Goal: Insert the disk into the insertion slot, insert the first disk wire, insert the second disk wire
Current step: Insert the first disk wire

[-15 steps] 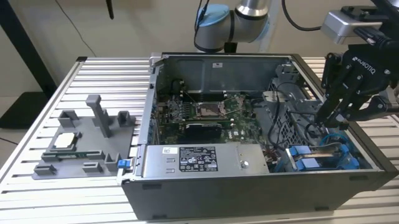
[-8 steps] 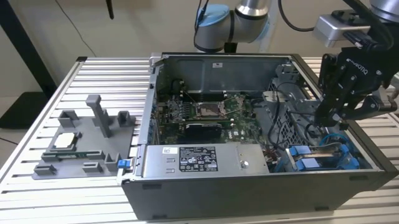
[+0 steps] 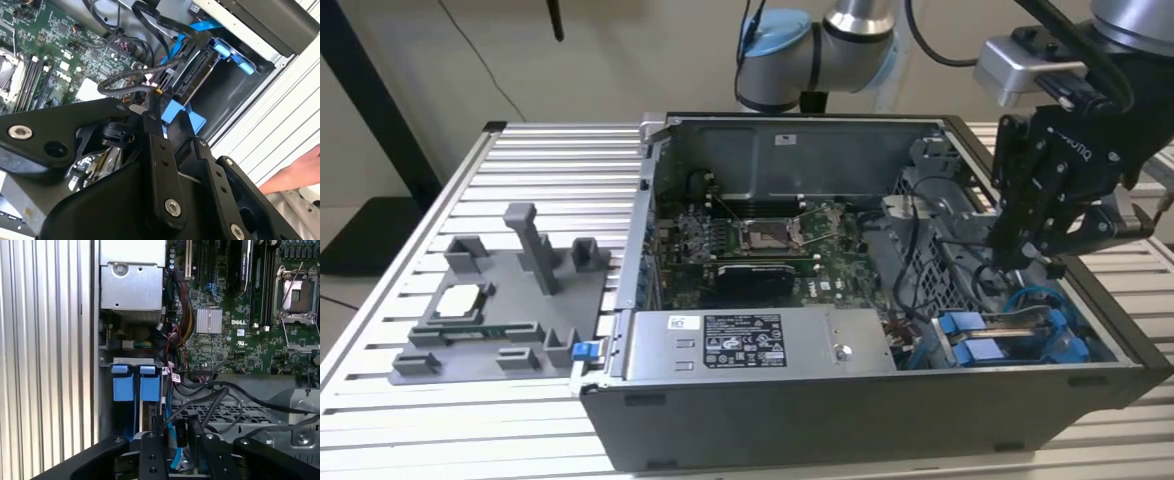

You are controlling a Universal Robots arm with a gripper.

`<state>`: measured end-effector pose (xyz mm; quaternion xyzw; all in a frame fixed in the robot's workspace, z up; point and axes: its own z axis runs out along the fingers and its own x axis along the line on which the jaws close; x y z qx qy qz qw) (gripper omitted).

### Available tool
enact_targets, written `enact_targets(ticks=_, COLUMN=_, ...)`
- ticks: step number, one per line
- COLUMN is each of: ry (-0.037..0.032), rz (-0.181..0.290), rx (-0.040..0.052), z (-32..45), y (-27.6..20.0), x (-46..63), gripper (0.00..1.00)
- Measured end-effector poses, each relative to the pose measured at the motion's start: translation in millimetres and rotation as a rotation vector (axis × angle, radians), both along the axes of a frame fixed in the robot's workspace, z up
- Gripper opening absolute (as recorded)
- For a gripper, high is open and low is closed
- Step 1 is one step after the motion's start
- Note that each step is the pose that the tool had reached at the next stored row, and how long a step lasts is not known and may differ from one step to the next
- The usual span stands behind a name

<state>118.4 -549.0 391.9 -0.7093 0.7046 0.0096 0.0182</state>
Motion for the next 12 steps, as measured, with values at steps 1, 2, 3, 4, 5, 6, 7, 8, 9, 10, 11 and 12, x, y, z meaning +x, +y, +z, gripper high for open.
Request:
enact_targets(ticks=1, ry=-0.0016, rz=0.006, rx=0.0026, z=0.0, y=0.2, x=-0.1, gripper=1.0)
enact_targets(ticks=2, ry=-0.0054, rz=0.011, rx=0.0052, z=0.0, y=0.2, x=-0.3, gripper=1.0)
enact_targets(ticks=3, ry=-0.0118, rz=0.016, rx=0.0093, z=-0.3, y=0.2, x=-0.3, gripper=1.0)
enact_targets(ticks=4, ry=-0.0187, rz=0.02, rx=0.0121, z=-0.4, y=0.2, x=-0.3, gripper=1.0)
enact_targets(ticks=5, ry=-0.0369, rz=0.025, rx=0.0156, z=-1.0, y=0.2, x=-0.5, gripper=1.0)
enact_targets(ticks=6, ry=-0.0459, rz=0.026, rx=0.0174, z=-1.7, y=0.2, x=-1.1, gripper=1.0)
enact_targets(ticks=7, ry=-0.0523, rz=0.026, rx=0.0186, z=-2.4, y=0.1, x=-2.1, gripper=1.0)
enact_targets(ticks=8, ry=-0.0571, rz=0.026, rx=0.019, z=-3.1, y=0.1, x=-3.4, gripper=1.0)
enact_targets(ticks=9, ry=-0.0598, rz=0.026, rx=0.0191, z=-3.3, y=0.1, x=-4.8, gripper=1.0)
enact_targets(ticks=10, ry=-0.0646, rz=0.026, rx=0.0203, z=-3.5, y=0.1, x=-7.4, gripper=1.0)
enact_targets(ticks=11, ry=-0.0674, rz=0.026, rx=0.0225, z=-3.4, y=0.1, x=-8.2, gripper=1.0)
enact_targets(ticks=12, ry=-0.0702, rz=0.026, rx=0.0263, z=-3.4, y=0.1, x=-8.7, gripper=1.0)
